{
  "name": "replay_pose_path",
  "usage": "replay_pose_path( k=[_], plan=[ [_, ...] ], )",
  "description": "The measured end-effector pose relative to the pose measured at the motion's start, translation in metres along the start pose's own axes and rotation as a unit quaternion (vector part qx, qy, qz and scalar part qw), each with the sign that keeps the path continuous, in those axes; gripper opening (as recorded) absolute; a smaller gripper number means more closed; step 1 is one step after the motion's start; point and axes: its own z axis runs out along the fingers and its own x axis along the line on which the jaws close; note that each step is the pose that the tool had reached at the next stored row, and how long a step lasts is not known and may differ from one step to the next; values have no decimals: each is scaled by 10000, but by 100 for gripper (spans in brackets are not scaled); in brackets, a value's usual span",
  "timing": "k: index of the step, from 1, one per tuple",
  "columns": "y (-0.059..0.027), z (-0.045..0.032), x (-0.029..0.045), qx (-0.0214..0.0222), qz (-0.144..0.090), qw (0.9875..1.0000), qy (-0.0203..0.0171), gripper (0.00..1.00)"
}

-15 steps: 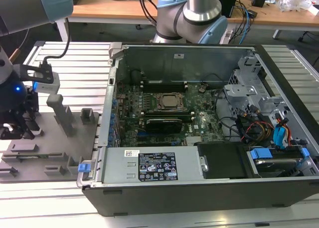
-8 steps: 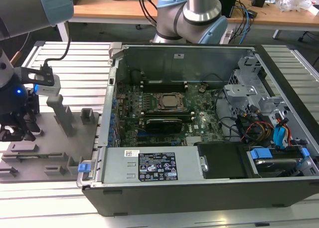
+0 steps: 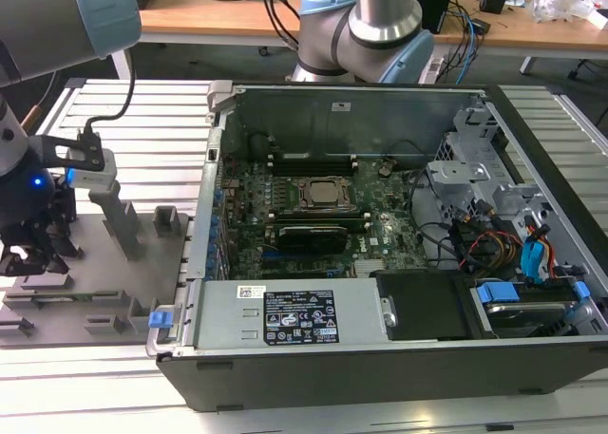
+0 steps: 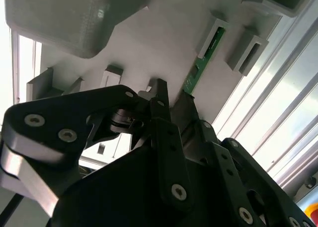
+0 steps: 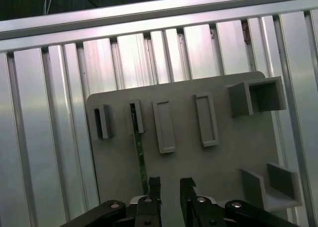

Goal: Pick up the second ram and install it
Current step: 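Pick up the second ram and move it above second insertion slot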

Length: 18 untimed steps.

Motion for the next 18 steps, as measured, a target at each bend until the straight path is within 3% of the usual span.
replay_pose_path(
  k=[9,18],
  plan=[
    [3,43,139,0,-15,10000,1,30],
    [22,101,176,-1,-21,10000,2,30]
  ],
)
